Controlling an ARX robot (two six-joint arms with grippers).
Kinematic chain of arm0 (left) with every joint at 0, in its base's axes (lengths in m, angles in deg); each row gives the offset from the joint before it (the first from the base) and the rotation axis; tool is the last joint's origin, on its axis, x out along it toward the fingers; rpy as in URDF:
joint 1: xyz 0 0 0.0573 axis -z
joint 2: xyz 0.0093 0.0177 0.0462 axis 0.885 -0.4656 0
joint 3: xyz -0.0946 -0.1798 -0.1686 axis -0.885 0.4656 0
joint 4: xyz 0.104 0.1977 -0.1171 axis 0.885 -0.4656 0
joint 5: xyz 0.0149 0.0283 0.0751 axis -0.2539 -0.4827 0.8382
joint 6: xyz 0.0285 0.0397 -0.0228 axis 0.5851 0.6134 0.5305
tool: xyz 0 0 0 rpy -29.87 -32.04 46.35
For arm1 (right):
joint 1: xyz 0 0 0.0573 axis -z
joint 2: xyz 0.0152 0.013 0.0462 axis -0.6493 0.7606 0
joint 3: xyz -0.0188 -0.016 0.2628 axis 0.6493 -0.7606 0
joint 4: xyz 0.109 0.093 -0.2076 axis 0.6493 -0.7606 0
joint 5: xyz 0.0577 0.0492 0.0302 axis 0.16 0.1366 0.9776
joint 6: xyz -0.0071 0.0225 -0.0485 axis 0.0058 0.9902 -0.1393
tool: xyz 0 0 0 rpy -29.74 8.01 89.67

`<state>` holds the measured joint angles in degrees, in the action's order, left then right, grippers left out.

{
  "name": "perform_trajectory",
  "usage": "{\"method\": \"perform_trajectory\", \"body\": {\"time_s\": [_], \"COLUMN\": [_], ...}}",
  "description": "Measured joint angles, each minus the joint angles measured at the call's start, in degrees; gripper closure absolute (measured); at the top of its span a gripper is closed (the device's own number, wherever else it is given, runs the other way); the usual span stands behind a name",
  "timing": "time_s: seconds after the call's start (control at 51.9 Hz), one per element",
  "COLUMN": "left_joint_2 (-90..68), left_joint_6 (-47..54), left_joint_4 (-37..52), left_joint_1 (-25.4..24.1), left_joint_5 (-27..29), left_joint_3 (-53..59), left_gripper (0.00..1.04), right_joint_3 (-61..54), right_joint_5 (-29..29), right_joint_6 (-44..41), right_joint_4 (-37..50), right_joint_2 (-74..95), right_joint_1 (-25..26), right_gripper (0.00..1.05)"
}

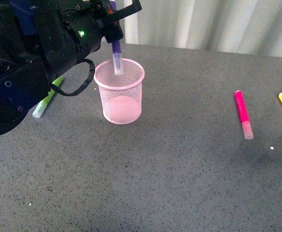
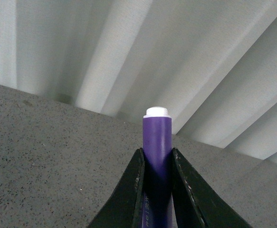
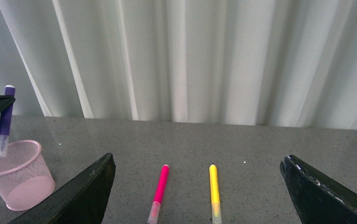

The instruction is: Insert purple and pink pens into pink cup

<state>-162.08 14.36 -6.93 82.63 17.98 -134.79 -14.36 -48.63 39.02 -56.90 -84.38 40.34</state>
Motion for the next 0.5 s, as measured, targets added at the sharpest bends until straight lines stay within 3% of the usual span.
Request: {"method": "perform_trajectory", "body": {"time_s": [0.308,0.501], "left_joint_2": [-2.6,-2.4], "left_joint_6": [0.0,-0.9], "left_joint_4": [-0.9,-2.2], "left_joint_1": [-0.9,-1.1], "left_joint_5": [-0.7,-3.5], "left_joint_3": [-1.9,-1.8], "left_gripper": [0.92,0.58], "right_joint_3": [0.0,0.0], "right_joint_5": [0.0,0.0], "right_joint_6": [0.0,0.0], "right_joint_4": [0.0,0.0], "right_joint_2": [0.0,0.0], "right_joint_1": [0.0,0.0], "right_gripper": [0.07,0.07]}}
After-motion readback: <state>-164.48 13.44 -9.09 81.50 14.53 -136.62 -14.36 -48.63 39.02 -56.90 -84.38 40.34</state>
